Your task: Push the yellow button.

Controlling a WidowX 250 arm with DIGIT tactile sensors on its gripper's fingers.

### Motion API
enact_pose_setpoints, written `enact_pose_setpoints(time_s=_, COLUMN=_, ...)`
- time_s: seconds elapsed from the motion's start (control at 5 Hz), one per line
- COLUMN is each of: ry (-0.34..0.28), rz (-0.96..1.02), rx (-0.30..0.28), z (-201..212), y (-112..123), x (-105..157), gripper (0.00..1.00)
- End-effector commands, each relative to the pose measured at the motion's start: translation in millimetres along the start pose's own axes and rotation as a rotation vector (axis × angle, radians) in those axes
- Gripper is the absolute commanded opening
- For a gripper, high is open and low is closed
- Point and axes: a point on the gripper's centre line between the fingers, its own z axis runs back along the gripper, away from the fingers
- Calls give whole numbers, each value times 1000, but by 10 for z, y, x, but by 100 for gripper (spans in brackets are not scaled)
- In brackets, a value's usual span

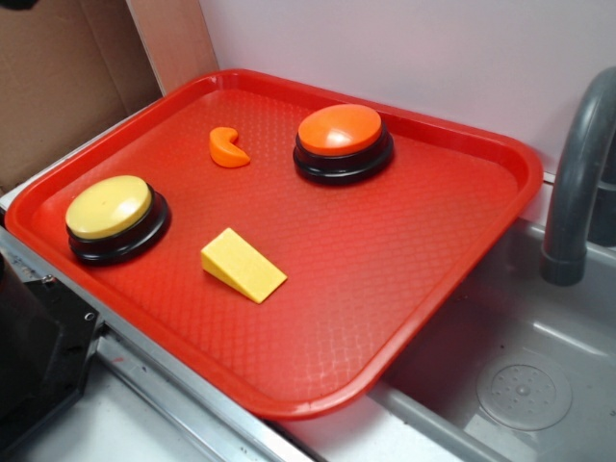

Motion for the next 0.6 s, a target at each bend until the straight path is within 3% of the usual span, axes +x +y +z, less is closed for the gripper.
enact_pose_setpoints(time_s=0.0, ry=-61, rz=494, rx=48, z=-689, y=674, x=379, gripper=100)
enact_pose_setpoints(time_s=0.2, ry=-193, rz=731, rx=123, z=-935, y=682, x=389, gripper=100)
enact_pose_setpoints(time_s=0.4, ry=-146, rz=784, rx=64, z=-1136, y=753, x=281, gripper=100)
